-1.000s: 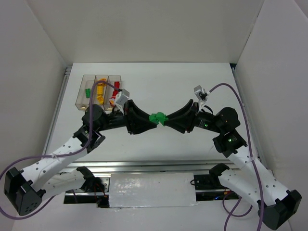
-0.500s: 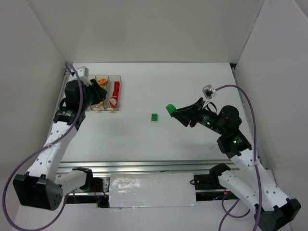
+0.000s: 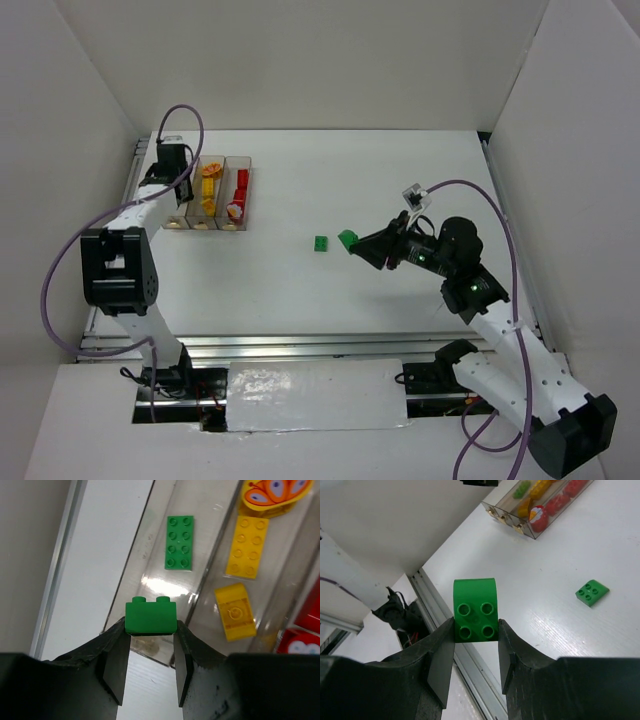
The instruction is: Sort the legos into containers by color
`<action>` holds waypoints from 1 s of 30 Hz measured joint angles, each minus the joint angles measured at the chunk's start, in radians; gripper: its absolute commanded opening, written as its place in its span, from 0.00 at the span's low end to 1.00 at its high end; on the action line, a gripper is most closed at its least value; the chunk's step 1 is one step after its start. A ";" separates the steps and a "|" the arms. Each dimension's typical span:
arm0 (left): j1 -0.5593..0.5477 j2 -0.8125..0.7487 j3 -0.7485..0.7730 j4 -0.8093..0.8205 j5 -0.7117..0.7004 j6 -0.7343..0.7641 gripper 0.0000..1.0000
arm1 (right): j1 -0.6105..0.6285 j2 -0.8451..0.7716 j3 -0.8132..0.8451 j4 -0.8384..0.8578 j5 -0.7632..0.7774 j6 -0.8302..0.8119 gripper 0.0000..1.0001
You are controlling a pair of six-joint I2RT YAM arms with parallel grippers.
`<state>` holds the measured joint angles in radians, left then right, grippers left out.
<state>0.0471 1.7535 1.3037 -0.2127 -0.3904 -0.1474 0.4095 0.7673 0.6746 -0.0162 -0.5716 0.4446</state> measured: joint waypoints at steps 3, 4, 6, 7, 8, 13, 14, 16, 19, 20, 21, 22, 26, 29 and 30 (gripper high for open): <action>0.018 0.054 0.027 0.014 -0.028 0.021 0.04 | 0.000 0.008 0.000 0.012 -0.025 0.002 0.00; 0.021 0.073 0.037 0.022 -0.036 0.025 0.12 | 0.000 0.010 0.000 0.016 -0.032 0.003 0.00; 0.023 0.105 0.045 0.037 -0.047 0.040 0.34 | 0.000 0.012 0.000 0.018 -0.045 0.004 0.00; 0.023 0.115 0.045 0.041 -0.051 0.041 0.45 | 0.000 0.014 -0.001 0.021 -0.051 0.005 0.00; 0.023 0.124 0.045 0.042 -0.055 0.041 0.63 | 0.000 0.015 -0.001 0.023 -0.057 0.006 0.00; 0.026 0.149 0.045 0.066 -0.082 0.040 0.99 | 0.000 0.037 -0.001 0.024 -0.080 0.007 0.00; 0.032 0.149 0.045 0.072 -0.076 0.034 0.99 | 0.000 0.045 -0.001 0.027 -0.082 0.008 0.00; 0.043 0.149 0.045 0.076 -0.063 0.020 1.00 | 0.000 0.062 -0.001 0.032 -0.085 0.009 0.00; 0.057 0.140 0.045 0.071 -0.024 -0.010 1.00 | 0.000 0.101 -0.001 0.047 -0.087 0.012 0.00; 0.059 0.131 0.045 0.062 -0.003 -0.023 0.99 | 0.000 0.115 -0.001 0.052 -0.085 0.016 0.00; 0.064 0.114 0.047 0.045 0.025 -0.047 1.00 | 0.000 0.130 -0.001 0.056 -0.075 0.023 0.00; 0.066 0.095 0.056 0.018 0.050 -0.072 1.00 | 0.000 0.143 -0.001 0.063 -0.062 0.031 0.00; 0.068 -0.043 0.132 -0.080 0.181 -0.203 0.99 | 0.010 0.243 0.023 0.070 0.021 0.052 0.00; 0.064 -0.252 0.104 -0.078 0.261 -0.297 1.00 | 0.061 0.378 0.111 0.034 0.117 0.060 0.00; 0.063 -0.336 0.078 -0.070 0.287 -0.322 1.00 | 0.084 0.420 0.145 0.027 0.144 0.064 0.00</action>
<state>0.1104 1.4174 1.3815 -0.2825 -0.1036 -0.4698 0.4934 1.1877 0.8192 0.0113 -0.4278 0.5091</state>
